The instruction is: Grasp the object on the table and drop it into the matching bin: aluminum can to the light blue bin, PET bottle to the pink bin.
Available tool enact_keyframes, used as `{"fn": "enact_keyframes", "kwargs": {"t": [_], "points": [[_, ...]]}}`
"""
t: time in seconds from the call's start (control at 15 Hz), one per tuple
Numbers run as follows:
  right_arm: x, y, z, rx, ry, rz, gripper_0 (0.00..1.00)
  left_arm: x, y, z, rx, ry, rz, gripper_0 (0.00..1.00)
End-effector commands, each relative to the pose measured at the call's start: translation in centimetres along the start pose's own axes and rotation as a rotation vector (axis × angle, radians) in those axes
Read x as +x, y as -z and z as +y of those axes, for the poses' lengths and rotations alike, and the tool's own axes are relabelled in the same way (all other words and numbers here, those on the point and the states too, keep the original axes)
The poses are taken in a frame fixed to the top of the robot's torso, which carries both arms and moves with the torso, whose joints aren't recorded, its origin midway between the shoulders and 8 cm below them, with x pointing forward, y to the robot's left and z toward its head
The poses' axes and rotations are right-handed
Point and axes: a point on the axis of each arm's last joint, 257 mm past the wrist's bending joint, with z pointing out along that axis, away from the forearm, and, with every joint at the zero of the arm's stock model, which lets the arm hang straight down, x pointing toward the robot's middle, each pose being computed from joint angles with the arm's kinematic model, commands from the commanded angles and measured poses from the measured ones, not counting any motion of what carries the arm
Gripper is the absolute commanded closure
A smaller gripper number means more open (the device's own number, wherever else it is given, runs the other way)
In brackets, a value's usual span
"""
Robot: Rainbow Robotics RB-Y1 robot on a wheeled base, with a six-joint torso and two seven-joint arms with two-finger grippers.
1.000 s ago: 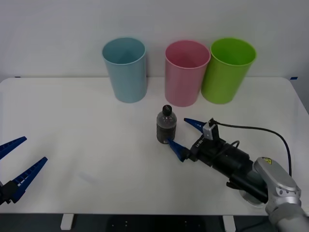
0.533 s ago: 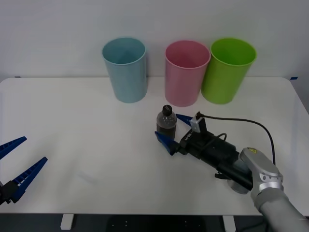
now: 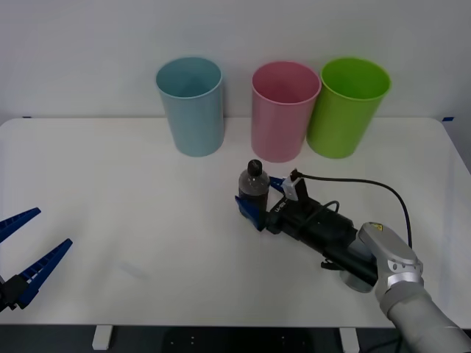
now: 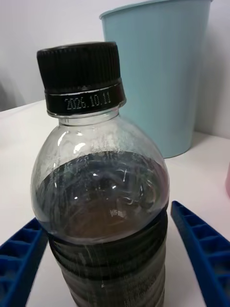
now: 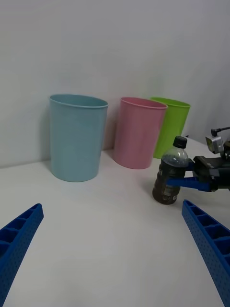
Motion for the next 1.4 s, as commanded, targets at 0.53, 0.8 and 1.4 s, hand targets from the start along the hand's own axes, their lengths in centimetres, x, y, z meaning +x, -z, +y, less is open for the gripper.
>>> {"fn": "enact_keyframes", "kwargs": {"t": [0.53, 0.8, 1.4], "points": [[-0.6, -0.1, -0.1, 0.001, 0.013, -0.009, 1.0, 0.0, 0.0, 0.0, 0.0, 0.0, 0.0, 0.0], [-2.8, 0.9, -0.7, -0.02, 0.026, -0.049, 1.0, 0.0, 0.0, 0.0, 0.0, 0.0, 0.0, 0.0], [-12.4, 4.6, -3.0, -0.031, -0.101, -0.178, 1.0, 0.0, 0.0, 0.0, 0.0, 0.0, 0.0, 0.0]]}}
